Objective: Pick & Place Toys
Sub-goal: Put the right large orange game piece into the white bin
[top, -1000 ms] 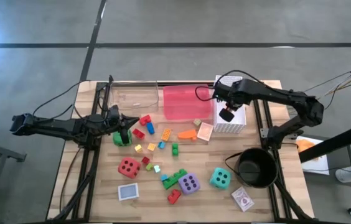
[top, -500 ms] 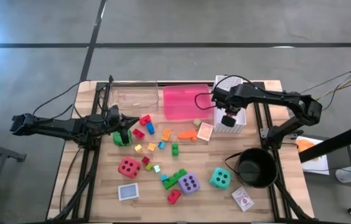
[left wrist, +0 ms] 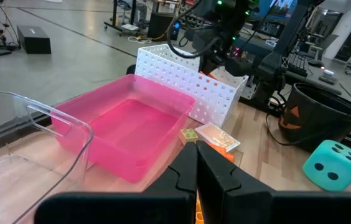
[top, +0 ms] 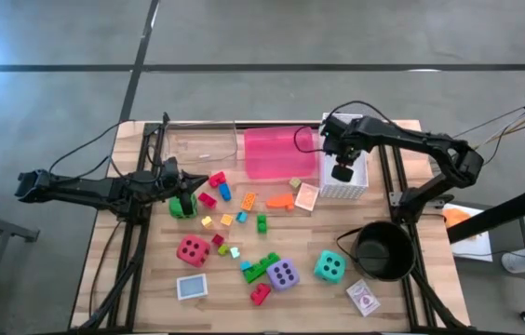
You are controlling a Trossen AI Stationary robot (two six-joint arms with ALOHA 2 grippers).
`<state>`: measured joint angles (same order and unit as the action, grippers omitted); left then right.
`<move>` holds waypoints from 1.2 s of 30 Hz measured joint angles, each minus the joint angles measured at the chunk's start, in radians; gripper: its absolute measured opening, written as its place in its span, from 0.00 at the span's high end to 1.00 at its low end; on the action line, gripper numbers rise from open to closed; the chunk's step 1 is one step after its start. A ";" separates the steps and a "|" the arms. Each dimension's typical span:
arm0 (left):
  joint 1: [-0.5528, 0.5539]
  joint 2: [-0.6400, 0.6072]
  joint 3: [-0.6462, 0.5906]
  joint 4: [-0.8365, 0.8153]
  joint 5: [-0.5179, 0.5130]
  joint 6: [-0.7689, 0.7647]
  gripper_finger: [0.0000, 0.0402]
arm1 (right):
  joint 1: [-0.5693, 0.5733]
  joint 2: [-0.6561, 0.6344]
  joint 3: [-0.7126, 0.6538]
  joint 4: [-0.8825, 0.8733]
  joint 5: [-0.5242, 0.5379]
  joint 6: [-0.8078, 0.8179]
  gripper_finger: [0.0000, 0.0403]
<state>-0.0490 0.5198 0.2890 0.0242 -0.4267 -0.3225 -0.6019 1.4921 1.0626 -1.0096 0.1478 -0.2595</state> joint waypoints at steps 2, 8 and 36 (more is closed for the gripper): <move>0.000 0.000 0.000 0.000 0.000 0.000 0.99 | -0.016 0.000 -0.005 0.001 -0.035 -0.052 0.98; 0.000 0.000 0.000 0.000 0.000 0.000 0.99 | -0.025 0.029 -0.015 0.024 -0.048 -0.122 0.98; 0.000 0.000 0.000 0.000 0.000 0.000 0.99 | -0.090 0.106 -0.074 0.136 -0.108 -0.290 0.98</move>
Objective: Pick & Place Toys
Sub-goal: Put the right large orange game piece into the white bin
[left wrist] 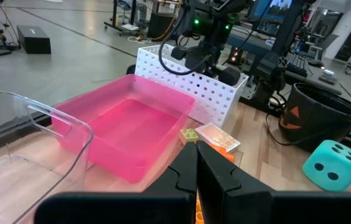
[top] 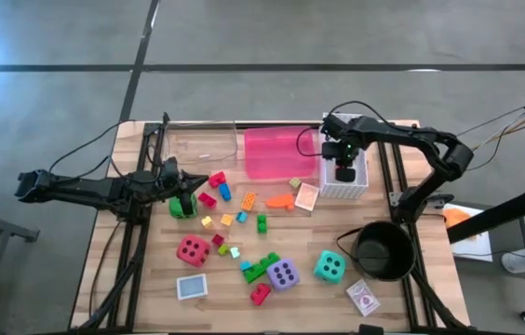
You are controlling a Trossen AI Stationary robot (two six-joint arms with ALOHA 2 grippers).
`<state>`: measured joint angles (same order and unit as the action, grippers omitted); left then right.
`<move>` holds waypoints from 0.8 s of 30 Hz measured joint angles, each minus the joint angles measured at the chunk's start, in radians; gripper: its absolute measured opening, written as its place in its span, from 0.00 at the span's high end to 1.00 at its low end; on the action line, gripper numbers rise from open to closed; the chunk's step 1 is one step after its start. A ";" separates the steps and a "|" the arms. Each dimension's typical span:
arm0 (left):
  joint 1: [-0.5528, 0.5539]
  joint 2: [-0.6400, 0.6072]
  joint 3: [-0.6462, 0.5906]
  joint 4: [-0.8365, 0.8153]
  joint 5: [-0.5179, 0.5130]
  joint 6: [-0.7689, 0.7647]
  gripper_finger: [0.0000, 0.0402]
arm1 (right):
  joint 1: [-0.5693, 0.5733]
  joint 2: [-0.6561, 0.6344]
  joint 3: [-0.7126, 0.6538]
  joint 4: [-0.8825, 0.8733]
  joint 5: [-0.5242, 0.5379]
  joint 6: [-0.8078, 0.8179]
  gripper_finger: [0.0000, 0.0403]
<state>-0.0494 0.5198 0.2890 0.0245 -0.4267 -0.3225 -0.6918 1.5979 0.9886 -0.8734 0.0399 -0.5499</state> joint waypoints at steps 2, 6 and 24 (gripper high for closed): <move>0.000 0.000 0.000 0.000 0.000 0.000 0.99 | 0.000 -0.003 -0.001 -0.002 -0.012 0.000 0.98; 0.000 0.000 0.000 0.000 0.000 0.000 0.99 | 0.000 -0.005 -0.001 -0.001 -0.022 0.000 0.98; 0.000 0.000 0.000 0.000 0.000 0.000 0.99 | 0.000 -0.005 -0.001 -0.012 -0.062 0.155 0.82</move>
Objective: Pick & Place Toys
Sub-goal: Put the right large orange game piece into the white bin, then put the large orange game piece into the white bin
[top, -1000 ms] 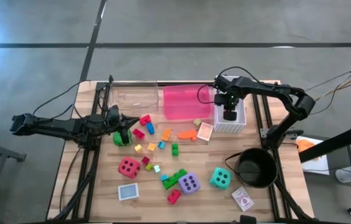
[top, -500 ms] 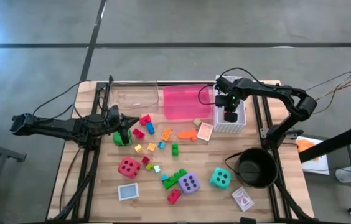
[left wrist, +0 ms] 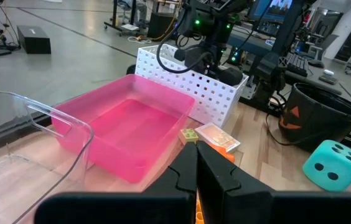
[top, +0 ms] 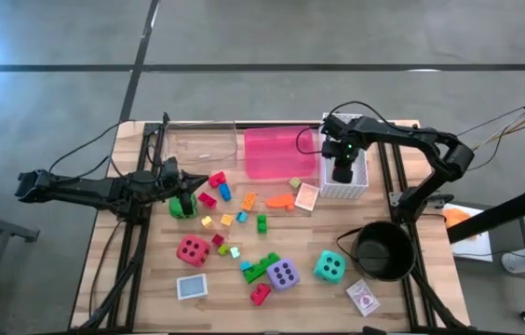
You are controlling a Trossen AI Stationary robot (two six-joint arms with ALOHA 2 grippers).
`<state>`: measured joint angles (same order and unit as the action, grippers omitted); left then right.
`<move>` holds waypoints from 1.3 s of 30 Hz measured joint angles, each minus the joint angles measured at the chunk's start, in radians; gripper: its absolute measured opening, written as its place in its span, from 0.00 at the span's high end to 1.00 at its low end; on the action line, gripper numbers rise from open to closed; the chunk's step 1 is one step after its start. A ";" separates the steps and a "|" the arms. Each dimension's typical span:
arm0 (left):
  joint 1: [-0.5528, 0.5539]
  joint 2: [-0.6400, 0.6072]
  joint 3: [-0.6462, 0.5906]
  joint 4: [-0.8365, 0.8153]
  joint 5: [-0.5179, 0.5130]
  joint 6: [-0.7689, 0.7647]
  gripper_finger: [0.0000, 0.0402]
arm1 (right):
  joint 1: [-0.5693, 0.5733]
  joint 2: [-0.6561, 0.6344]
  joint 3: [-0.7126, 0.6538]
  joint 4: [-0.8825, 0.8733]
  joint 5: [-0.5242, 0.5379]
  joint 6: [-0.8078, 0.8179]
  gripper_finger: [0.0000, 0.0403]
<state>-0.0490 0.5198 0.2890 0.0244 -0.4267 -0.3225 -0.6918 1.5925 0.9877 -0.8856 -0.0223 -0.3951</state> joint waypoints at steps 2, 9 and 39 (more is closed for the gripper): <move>0.000 0.000 0.000 0.000 0.000 0.000 0.99 | 0.000 0.000 0.003 0.000 -0.011 0.016 0.74; 0.000 0.000 0.000 0.000 0.000 0.000 0.99 | 0.000 -0.002 0.029 -0.038 -0.016 0.058 0.51; 0.000 0.000 0.000 0.011 -0.019 -0.026 0.99 | 0.272 -0.416 0.105 -0.150 0.174 0.444 0.39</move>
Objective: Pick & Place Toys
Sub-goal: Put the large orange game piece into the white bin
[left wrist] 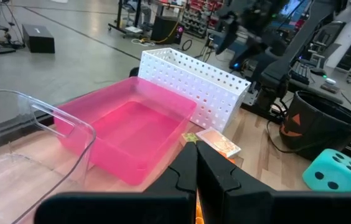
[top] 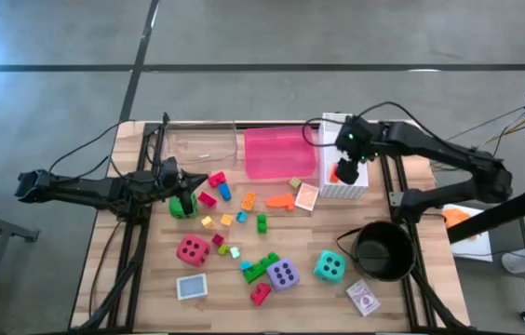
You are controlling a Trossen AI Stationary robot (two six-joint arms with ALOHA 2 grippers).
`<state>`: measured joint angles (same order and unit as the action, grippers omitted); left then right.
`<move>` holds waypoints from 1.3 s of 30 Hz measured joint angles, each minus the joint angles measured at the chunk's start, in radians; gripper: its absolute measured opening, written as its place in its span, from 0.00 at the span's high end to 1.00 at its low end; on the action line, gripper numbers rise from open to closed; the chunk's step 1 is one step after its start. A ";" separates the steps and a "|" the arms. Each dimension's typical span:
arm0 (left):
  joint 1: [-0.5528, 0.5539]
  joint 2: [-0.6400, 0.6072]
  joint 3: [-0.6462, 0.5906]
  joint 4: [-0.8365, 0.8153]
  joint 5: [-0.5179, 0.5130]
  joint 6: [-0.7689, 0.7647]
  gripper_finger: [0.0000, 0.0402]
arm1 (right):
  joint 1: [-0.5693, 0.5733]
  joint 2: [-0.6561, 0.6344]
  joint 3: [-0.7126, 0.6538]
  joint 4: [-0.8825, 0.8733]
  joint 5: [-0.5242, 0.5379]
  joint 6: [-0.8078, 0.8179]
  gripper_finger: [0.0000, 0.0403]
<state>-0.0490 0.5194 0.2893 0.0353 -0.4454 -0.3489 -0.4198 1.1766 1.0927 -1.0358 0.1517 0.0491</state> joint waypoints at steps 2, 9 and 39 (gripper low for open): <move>0.000 0.000 0.000 0.000 0.000 0.000 0.99 | 0.058 -0.011 0.000 0.005 0.038 0.009 0.39; 0.000 0.000 0.000 0.000 0.000 -0.002 0.99 | 0.247 0.045 0.012 0.154 0.057 0.004 0.39; 0.000 0.000 0.000 -0.004 0.027 -0.044 0.99 | 0.330 0.768 0.375 0.228 -0.053 -0.272 0.39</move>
<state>-0.0490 0.5194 0.2893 0.0315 -0.4183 -0.3927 -0.0898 1.9447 1.4677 -0.8075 0.0991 -0.2230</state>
